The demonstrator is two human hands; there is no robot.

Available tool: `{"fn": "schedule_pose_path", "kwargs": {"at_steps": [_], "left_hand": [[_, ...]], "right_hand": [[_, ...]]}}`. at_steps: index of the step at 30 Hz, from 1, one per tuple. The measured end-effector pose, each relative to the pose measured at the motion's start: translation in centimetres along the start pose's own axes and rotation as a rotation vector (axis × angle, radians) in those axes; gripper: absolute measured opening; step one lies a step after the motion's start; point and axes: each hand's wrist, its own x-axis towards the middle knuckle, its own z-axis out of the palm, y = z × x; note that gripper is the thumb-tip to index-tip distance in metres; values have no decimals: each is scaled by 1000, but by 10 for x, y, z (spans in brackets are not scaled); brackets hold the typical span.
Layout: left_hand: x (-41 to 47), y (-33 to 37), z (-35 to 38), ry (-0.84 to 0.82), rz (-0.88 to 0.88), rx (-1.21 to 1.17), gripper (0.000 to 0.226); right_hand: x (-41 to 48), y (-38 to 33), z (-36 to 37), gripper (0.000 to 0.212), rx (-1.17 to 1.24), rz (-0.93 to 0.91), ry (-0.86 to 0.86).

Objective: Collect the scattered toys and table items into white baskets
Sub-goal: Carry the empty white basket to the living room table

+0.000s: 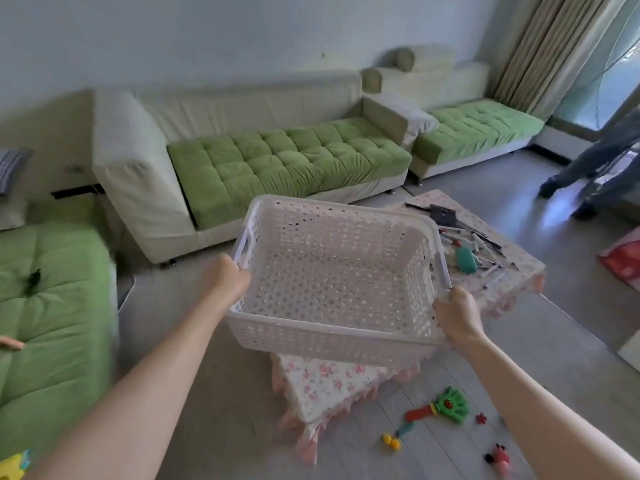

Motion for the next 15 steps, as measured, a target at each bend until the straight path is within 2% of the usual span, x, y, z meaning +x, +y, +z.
{"fn": "schedule_pose_path", "kwargs": {"at_steps": [2,5,11,15], "left_hand": [[24,6,23,-29,-42,-56,22],[58,8,65,-57,-99,-96,38],[113,-24,147,-109,-334,-151,28],[129,-48,187,-88,-373,-86,26]], "right_hand": [[29,6,13,11,-7,8,-35],[72,16,37,10,-35,33,-76],[134,51,96,9,-137,54,-209],[154,82,131,14,-142,95,-297]]}}
